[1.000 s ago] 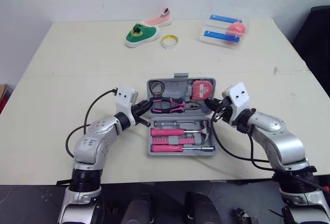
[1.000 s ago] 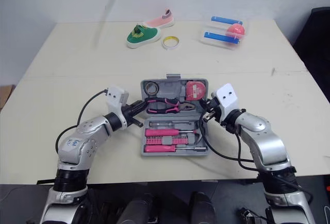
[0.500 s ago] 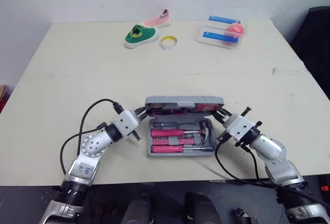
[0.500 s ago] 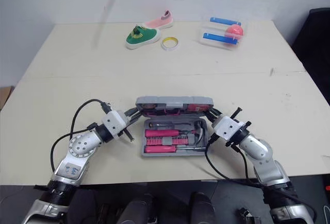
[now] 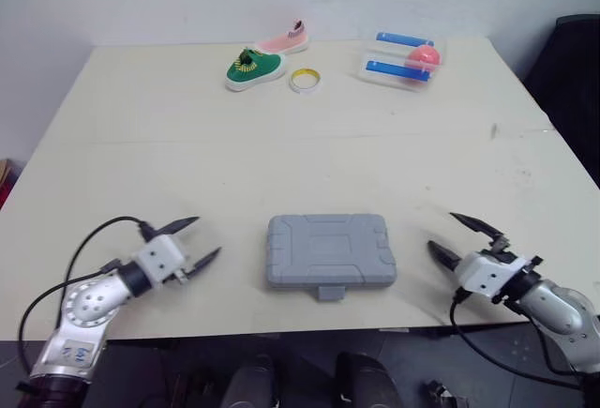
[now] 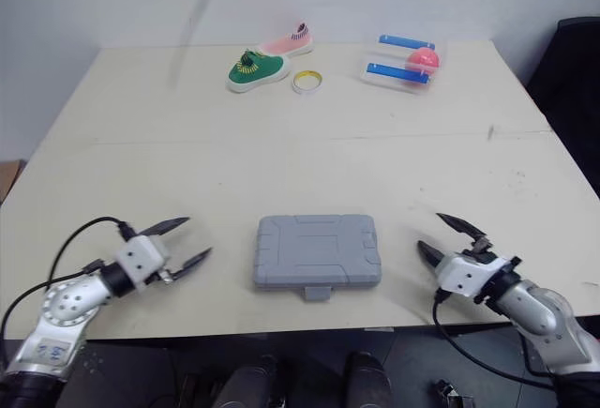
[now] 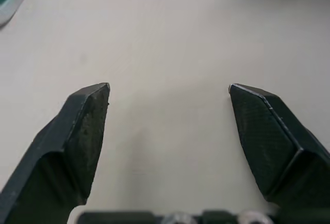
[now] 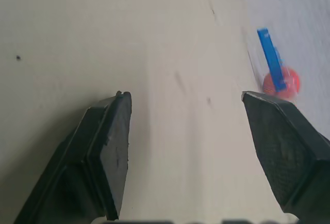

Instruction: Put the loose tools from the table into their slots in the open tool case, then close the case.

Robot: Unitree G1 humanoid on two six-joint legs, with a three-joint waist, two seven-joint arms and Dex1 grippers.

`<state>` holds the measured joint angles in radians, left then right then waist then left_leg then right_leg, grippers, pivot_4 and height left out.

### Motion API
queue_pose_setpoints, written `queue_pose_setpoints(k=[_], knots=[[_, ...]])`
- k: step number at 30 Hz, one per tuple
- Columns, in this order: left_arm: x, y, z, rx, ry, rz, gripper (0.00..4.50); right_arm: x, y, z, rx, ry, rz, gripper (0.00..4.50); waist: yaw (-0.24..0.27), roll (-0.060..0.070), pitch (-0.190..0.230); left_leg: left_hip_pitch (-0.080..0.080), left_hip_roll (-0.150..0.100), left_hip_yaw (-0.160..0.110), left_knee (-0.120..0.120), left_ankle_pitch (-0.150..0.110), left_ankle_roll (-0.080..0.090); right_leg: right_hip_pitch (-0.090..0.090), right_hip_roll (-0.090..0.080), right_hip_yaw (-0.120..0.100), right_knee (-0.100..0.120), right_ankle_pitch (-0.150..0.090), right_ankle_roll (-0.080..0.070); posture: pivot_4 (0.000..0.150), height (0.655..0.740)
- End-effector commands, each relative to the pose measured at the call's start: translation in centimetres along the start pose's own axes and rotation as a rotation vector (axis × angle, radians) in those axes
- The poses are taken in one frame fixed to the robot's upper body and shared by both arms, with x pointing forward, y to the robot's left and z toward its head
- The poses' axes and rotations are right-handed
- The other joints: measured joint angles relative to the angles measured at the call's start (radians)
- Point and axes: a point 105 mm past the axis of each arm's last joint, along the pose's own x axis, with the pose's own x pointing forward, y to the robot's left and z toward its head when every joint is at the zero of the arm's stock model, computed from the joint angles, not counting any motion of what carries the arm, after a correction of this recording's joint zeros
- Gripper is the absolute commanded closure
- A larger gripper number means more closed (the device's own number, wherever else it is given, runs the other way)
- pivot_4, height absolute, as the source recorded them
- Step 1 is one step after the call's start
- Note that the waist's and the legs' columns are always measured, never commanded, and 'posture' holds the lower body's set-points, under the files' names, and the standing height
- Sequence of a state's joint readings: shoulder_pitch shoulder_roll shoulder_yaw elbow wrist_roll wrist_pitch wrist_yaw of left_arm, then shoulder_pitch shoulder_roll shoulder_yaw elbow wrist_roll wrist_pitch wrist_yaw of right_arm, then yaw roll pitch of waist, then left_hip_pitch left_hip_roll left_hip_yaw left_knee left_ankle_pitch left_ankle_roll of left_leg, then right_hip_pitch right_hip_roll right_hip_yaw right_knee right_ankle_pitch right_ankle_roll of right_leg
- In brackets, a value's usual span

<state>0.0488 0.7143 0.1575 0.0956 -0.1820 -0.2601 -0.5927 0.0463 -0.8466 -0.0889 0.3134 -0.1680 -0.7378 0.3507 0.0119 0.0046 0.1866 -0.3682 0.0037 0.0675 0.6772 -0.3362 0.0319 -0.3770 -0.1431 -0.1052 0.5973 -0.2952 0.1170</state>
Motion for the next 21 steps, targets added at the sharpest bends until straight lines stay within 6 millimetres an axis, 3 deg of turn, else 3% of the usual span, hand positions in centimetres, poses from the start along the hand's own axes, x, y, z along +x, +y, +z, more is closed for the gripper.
queue_pose_setpoints(k=[1, 2, 5, 7, 11, 17, 21], knots=[[-0.1, 3.0, 2.0, -0.104, -0.063, 0.064, 0.73, -0.8, 0.7, 0.8, 0.189, -0.007, 0.142, 0.85, 0.006, 0.000, 0.000, 0.000, 0.000, -0.001, 0.000, 0.000, 0.000, 0.000, -0.001, 0.001, 0.000, 0.000, 0.000, 0.150, 0.7400], [0.1, 3.3, 2.6, -0.119, -0.079, 0.064, 0.73, -0.9, 1.0, 1.3, 0.253, -0.017, 0.172, 0.85, 0.011, 0.000, 0.000, -0.001, 0.000, -0.002, 0.001, 0.000, 0.001, 0.001, -0.001, 0.001, 0.000, 0.000, 0.000, 0.150, 0.7400], [1.8, 3.1, 4.9, -0.138, -0.140, -0.024, 1.63, -1.1, 0.7, 3.3, 0.471, -0.050, 0.259, 1.71, 0.013, 0.000, 0.001, -0.002, -0.001, -0.005, 0.001, 0.000, 0.000, 0.002, -0.002, -0.001, -0.001, 0.000, 0.000, 0.150, 0.7400], [2.8, 2.6, 5.8, -0.133, -0.150, -0.085, 2.58, -1.3, 1.0, 4.1, 0.603, -0.036, 0.328, 2.75, 0.012, 0.002, 0.001, -0.003, -0.002, -0.004, 0.002, 0.000, 0.001, 0.002, -0.002, 0.000, -0.001, 0.000, 0.000, 0.150, 0.7400], [6.3, 1.4, 7.6, -0.110, -0.161, -0.200, 4.35, -2.2, 4.1, 6.2, 0.652, -0.014, 0.631, 4.50, 0.013, 0.002, 0.001, -0.002, -0.002, -0.003, 0.002, -0.001, 0.001, 0.002, -0.002, -0.002, -0.001, 0.001, 0.001, 0.150, 0.7400], [11.9, -0.4, 8.2, -0.107, -0.107, -0.342, 4.49, -2.1, 6.9, 7.6, 0.672, 0.023, 0.816, 4.50, 0.018, 0.001, 0.002, -0.003, -0.003, -0.001, 0.003, 0.000, 0.001, 0.001, 0.007, -0.007, 0.001, 0.001, 0.002, 0.150, 0.7400], [13.9, -1.7, 8.7, -0.075, -0.102, -0.426, 4.49, -0.4, 7.3, 7.4, 0.638, 0.016, 0.767, 4.50, 0.010, -0.006, 0.002, -0.003, -0.003, 0.000, 0.004, 0.000, 0.002, 0.001, 0.009, -0.006, 0.001, 0.002, 0.003, 0.150, 0.7400]])
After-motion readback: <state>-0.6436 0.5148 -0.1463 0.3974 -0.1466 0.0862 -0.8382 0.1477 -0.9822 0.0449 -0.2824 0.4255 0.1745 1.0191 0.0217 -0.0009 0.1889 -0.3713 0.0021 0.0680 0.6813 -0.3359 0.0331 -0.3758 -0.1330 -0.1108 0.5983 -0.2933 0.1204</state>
